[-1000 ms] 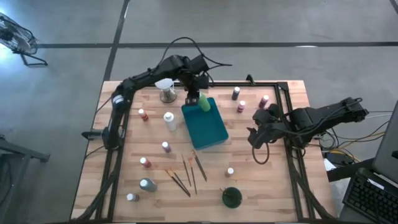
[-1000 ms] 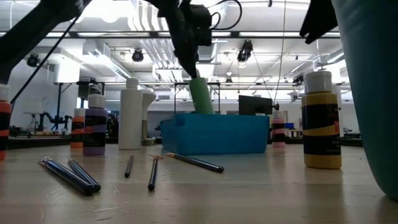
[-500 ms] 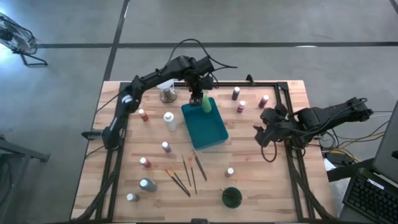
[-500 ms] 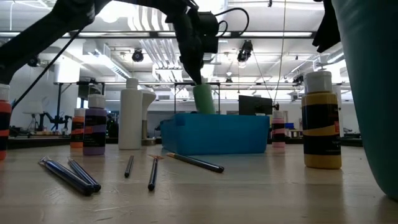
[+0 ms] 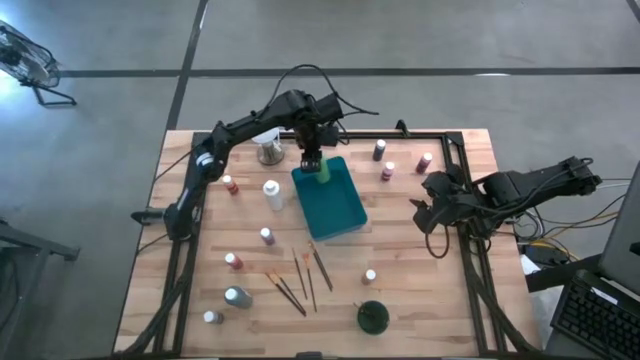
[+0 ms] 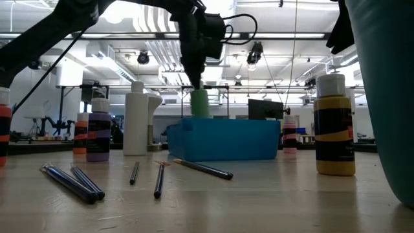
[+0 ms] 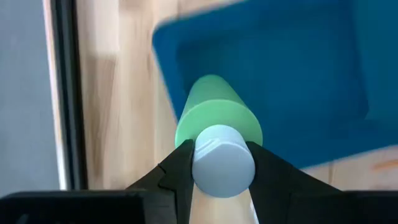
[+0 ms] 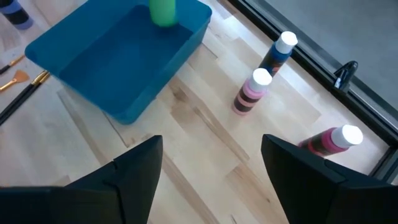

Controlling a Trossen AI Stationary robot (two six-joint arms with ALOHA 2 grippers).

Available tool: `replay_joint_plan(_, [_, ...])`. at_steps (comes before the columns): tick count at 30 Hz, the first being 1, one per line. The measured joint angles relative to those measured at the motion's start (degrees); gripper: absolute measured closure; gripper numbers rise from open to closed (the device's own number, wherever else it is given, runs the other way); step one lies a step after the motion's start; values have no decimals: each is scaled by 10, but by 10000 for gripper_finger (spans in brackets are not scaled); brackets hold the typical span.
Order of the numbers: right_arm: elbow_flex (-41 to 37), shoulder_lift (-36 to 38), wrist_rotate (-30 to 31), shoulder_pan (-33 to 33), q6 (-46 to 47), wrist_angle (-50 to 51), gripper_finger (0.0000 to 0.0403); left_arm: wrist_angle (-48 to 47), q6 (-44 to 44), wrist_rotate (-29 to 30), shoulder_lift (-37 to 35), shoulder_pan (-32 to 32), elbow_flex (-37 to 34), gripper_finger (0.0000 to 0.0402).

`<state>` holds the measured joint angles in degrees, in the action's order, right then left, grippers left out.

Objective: Pick & Place Paint Supplies
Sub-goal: Put the green paint bottle into the blue bin

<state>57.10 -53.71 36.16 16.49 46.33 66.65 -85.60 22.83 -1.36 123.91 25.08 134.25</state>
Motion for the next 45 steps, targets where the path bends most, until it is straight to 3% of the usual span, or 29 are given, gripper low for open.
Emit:
replay_joint_plan(9, [0,0,0,0,-1,0,151,-35,-39,4,-20,0,-11,277])
replay_joint_plan(21, [0,0,0,0,2,-1,124,-42,-40,11,-42,-4,-97,277])
replay_joint_plan(32, [0,0,0,0,2,0,135,74,-28,14,-137,-8,-224,277])
replay_joint_plan(45, [0,0,0,0,4,-1,155,95,-13,14,-143,-8,-278,277])
